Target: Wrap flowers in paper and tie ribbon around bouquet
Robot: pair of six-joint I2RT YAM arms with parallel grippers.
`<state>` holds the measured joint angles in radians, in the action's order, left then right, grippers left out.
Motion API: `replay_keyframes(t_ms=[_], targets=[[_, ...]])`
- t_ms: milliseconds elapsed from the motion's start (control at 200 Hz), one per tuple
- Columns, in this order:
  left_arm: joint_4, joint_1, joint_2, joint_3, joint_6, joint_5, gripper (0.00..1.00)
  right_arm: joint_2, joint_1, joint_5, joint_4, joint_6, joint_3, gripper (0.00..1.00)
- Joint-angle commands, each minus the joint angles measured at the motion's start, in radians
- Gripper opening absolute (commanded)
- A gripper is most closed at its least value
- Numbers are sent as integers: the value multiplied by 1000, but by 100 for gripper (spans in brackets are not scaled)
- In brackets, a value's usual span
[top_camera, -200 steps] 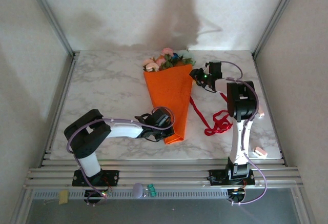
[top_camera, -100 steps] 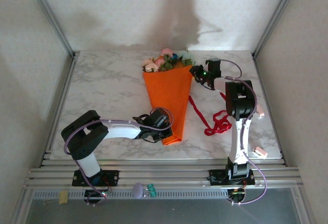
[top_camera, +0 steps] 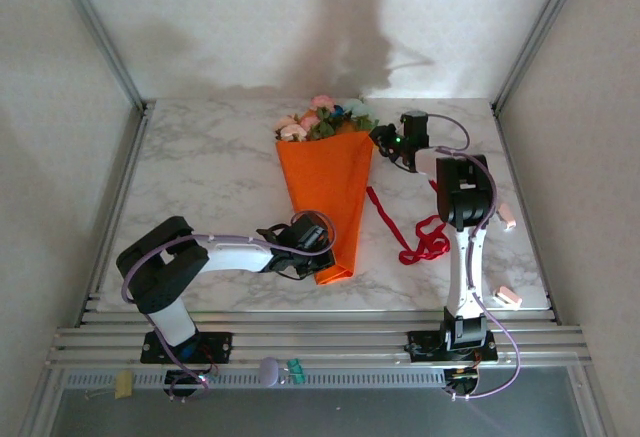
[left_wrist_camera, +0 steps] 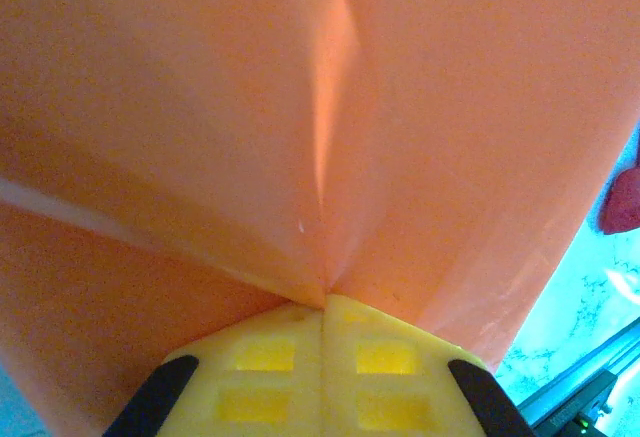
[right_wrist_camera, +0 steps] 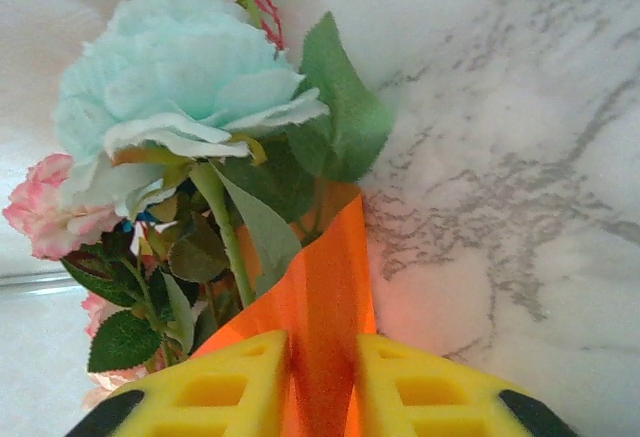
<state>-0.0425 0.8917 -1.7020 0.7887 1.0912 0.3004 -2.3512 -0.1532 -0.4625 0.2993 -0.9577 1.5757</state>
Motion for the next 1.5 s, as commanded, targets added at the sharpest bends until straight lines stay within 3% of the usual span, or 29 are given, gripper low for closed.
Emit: replay_keyframes(t_ms=[0, 20, 175, 190, 255, 310, 340, 526, 656, 731, 871, 1051, 1271, 1436, 1496], targets=[[131, -7, -8, -39, -19, 17, 0, -29, 4, 20, 7, 2, 52, 10], [132, -7, -7, -39, -19, 16, 0, -31, 4, 24, 5, 0, 56, 0], [145, -17, 5, -37, -18, 6, 0, -28, 11, 45, 0, -1, 74, 0], [144, -18, 6, -37, -17, 6, 0, -26, 12, 43, -4, 2, 76, 4], [144, -22, 11, -36, -14, 3, 0, 0, 16, 57, -42, 20, 73, 36], [144, -23, 15, -31, -10, -1, 0, 49, 19, 87, -88, 44, 45, 47], [144, -23, 19, -28, -8, -3, 0, 79, 21, 109, -123, 52, 29, 48], [146, -30, 24, -12, 7, -20, 0, 335, 24, 255, -272, 96, -174, 48], [116, -38, 30, -25, 24, -22, 0, 512, 9, 299, -414, 87, -337, 38], [100, -43, 21, -30, 27, -21, 0, 601, -13, 350, -589, 67, -400, 35], [46, -72, 10, -53, 37, -20, 0, 713, -72, 338, -758, 10, -520, 35], [49, -96, -9, -18, 19, -28, 0, 610, -195, 531, -1034, 294, -385, 41], [58, -100, 1, 6, 17, -37, 0, 513, -254, 592, -1029, 489, -401, 46], [74, -125, 4, 4, -2, -40, 0, 410, -255, 596, -1047, 550, -334, 41], [69, -145, 12, -5, -6, -38, 0, 396, -255, 581, -1041, 562, -330, 30]])
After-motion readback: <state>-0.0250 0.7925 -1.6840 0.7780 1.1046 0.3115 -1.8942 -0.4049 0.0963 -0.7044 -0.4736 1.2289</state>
